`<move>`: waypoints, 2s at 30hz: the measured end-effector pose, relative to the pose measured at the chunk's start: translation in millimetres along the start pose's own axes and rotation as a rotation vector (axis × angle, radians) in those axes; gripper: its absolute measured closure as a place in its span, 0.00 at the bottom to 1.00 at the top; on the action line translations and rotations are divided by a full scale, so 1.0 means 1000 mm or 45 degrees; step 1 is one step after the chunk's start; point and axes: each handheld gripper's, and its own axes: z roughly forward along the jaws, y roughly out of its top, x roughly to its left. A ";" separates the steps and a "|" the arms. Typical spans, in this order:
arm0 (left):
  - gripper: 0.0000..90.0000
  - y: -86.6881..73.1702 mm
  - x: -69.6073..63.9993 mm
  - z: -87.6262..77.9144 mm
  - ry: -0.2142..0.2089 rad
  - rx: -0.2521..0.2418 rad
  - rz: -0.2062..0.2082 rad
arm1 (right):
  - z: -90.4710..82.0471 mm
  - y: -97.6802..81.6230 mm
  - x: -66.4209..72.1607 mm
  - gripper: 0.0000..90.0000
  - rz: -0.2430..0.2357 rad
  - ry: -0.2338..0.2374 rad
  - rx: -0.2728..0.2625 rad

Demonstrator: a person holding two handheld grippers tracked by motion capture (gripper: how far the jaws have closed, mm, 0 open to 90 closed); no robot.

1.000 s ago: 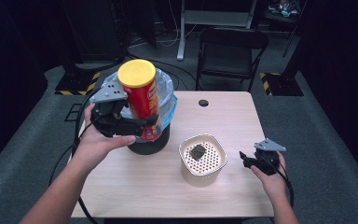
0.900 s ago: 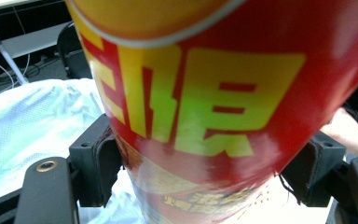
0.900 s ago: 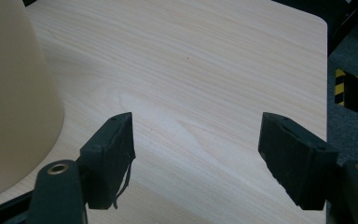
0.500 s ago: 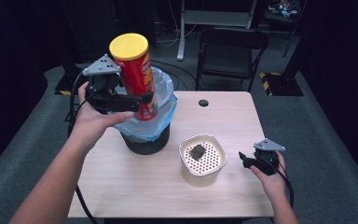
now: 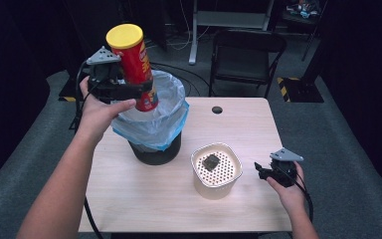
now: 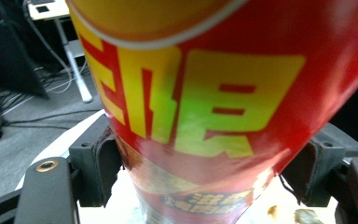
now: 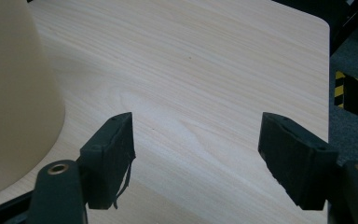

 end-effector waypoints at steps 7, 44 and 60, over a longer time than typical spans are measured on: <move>0.26 -0.020 0.017 0.018 0.058 0.025 -0.042 | 0.001 0.000 0.001 0.29 -0.020 0.002 0.007; 0.23 -0.052 0.032 0.021 0.036 0.181 -0.111 | 0.001 0.000 0.002 0.30 -0.042 -0.002 0.018; 0.45 -0.101 0.003 -0.060 -0.156 0.103 0.010 | 0.001 0.000 0.003 0.30 -0.036 -0.016 0.020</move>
